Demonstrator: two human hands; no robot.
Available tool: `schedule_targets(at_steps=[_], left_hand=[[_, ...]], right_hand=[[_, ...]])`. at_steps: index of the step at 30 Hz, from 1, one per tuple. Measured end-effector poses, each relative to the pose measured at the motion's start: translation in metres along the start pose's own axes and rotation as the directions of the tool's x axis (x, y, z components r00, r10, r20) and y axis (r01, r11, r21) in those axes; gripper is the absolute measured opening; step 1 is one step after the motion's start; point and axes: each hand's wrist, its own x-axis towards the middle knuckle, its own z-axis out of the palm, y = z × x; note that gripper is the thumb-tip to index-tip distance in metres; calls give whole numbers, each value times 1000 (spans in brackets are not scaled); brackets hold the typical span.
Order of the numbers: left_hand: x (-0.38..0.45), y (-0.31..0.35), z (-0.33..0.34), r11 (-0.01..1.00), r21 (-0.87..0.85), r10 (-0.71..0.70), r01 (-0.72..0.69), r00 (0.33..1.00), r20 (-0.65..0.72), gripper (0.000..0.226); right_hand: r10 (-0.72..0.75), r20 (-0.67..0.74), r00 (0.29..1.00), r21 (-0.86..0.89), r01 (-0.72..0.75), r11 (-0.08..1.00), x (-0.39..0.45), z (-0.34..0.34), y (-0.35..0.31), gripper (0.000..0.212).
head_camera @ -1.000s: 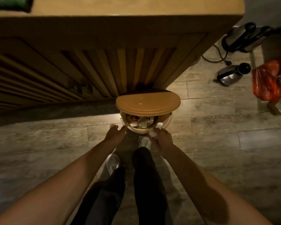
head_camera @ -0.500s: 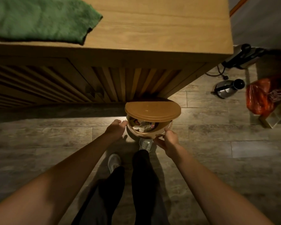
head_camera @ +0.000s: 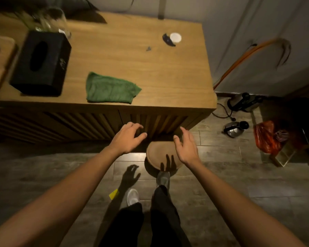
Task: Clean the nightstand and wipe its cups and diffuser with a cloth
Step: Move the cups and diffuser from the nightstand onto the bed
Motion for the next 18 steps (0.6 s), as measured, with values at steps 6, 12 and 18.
schedule_targets(at_steps=[6,12,18], left_hand=[[-54,15,-90,972,192,182,-133,947,-265,62],[-99,9,-146,958,286,135,-5,889,-437,69],[-168,-19,-178,947,273,22,169,815,-580,77]], right_hand=[[-283,-22,959,-142,278,950,-22,-43,-80,55],[-473,9,881,-265,459,848,-30,-65,-137,57],[-696,68,715,-405,657,636,-29,-69,-180,58]])
